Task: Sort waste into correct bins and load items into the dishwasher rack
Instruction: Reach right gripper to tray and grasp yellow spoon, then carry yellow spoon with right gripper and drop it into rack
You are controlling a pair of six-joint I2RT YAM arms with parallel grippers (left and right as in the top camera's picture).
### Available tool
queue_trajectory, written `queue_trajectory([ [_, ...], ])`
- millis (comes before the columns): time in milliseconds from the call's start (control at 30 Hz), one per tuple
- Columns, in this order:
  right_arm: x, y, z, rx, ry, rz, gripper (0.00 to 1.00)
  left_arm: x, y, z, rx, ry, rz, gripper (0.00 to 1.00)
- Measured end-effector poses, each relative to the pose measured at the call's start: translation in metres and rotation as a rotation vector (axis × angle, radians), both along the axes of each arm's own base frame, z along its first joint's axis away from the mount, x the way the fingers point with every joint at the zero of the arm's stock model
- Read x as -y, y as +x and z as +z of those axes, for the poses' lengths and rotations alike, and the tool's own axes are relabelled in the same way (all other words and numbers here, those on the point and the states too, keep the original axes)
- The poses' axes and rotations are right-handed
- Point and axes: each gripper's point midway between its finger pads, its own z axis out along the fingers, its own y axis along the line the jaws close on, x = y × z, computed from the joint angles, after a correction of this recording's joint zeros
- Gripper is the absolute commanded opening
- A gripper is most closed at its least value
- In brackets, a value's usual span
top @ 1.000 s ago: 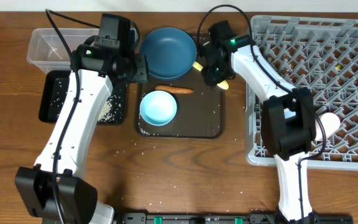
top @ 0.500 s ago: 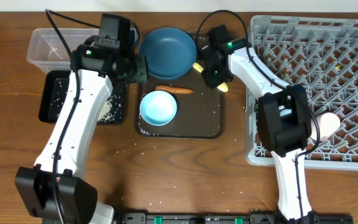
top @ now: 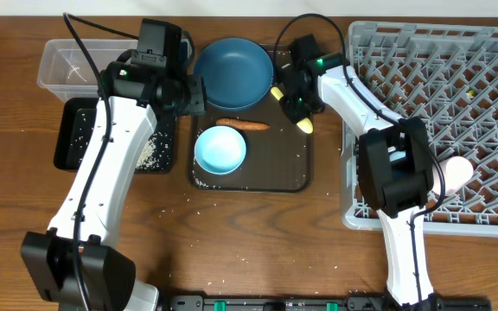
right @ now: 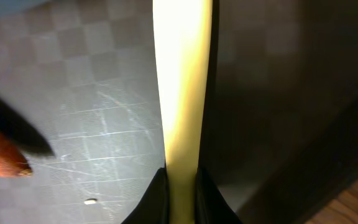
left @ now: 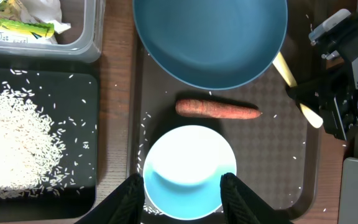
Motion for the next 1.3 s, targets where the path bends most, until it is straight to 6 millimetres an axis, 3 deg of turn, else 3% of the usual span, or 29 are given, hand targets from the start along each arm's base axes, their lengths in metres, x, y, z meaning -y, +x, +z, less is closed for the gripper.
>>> queue_trajectory([
  [333, -0.013, -0.016, 0.011, -0.082, 0.085, -0.006, 0.01, 0.000, 0.000, 0.000, -0.001, 0.000, 0.000, 0.43],
  [467, -0.011, -0.015, 0.044, -0.053, 0.110, -0.039, 0.01, 0.000, 0.000, 0.000, -0.001, 0.000, 0.000, 0.43],
  [600, -0.002, -0.010, 0.099, 0.024, 0.155, -0.096, 0.01, 0.000, 0.000, 0.000, -0.001, 0.000, 0.000, 0.44],
  [733, 0.022, -0.004, 0.153, 0.112, 0.194, -0.179, 0.01, 0.000, 0.000, 0.000, -0.001, 0.000, 0.000, 0.44],
  [833, 0.047, 0.003, 0.174, 0.156, 0.198, -0.245, 0.01, 0.000, 0.000, 0.000, -0.001, 0.000, 0.000, 0.44],
  [1167, 0.140, 0.021, 0.165, 0.171, 0.062, -0.531, 0.01, 0.000, 0.000, 0.000, -0.001, 0.000, 0.000, 0.44],
  [1300, 0.157, 0.021, 0.161, 0.164, 0.038, -0.588, 0.01, 0.000, 0.000, 0.000, -0.001, 0.000, 0.000, 0.44],
])
